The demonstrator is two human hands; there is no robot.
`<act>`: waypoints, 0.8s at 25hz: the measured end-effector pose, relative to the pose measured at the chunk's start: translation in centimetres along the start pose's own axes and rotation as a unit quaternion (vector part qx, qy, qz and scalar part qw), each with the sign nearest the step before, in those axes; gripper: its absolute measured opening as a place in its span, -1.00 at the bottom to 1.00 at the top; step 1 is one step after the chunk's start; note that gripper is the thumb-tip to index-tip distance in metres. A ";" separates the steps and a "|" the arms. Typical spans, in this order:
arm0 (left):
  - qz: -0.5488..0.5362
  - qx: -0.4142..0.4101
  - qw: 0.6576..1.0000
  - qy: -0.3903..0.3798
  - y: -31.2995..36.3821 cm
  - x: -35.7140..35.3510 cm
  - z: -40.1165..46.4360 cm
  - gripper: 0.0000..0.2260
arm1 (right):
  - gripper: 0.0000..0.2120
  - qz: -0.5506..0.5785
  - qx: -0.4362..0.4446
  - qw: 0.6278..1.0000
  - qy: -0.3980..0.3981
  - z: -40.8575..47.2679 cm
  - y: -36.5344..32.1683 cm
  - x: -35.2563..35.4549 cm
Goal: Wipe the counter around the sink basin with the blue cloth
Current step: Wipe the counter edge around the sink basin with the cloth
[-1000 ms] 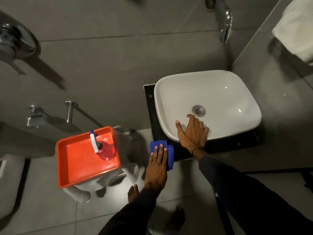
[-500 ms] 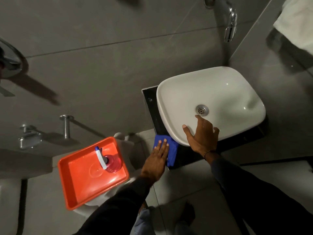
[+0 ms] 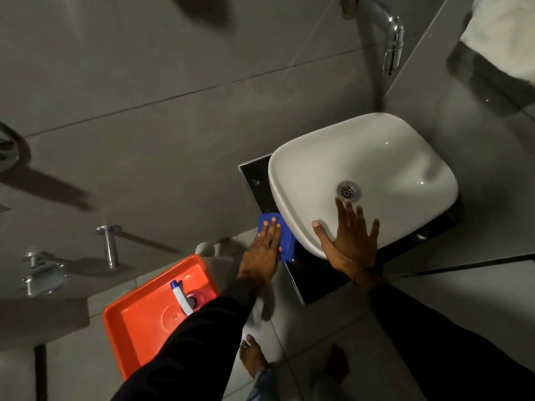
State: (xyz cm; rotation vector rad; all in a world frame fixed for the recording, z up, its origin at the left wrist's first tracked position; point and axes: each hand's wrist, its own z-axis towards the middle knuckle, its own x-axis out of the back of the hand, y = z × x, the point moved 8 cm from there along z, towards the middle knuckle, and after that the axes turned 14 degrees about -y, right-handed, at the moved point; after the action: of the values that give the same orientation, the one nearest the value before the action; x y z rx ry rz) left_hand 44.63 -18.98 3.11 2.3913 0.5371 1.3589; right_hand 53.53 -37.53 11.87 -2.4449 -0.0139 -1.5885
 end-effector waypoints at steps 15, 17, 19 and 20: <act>0.038 0.024 0.999 -0.007 -6.9 11.5 10.3 -0.43 | -0.14 -0.041 -0.001 0.999 0.000 -0.5 -0.7 0.4; 0.013 -0.003 1.000 -0.016 -5.2 8.6 8.0 -0.41 | -0.13 -0.036 -0.003 0.999 -0.003 -0.6 -0.6 0.4; 0.020 -0.024 0.999 -0.031 -3.9 6.4 5.9 -0.41 | -0.13 -0.023 0.001 1.000 -0.003 -0.5 -0.7 0.5; 0.019 -0.030 0.999 -0.032 -3.8 6.2 5.6 -0.43 | -0.13 -0.018 0.003 1.000 -0.001 -0.5 -0.7 0.5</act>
State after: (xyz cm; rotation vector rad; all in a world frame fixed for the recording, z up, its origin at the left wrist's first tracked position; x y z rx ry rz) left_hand 51.80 -13.27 3.22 2.3979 0.4301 1.2906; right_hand 53.20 -36.99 12.65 -2.4537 -0.0631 -1.5992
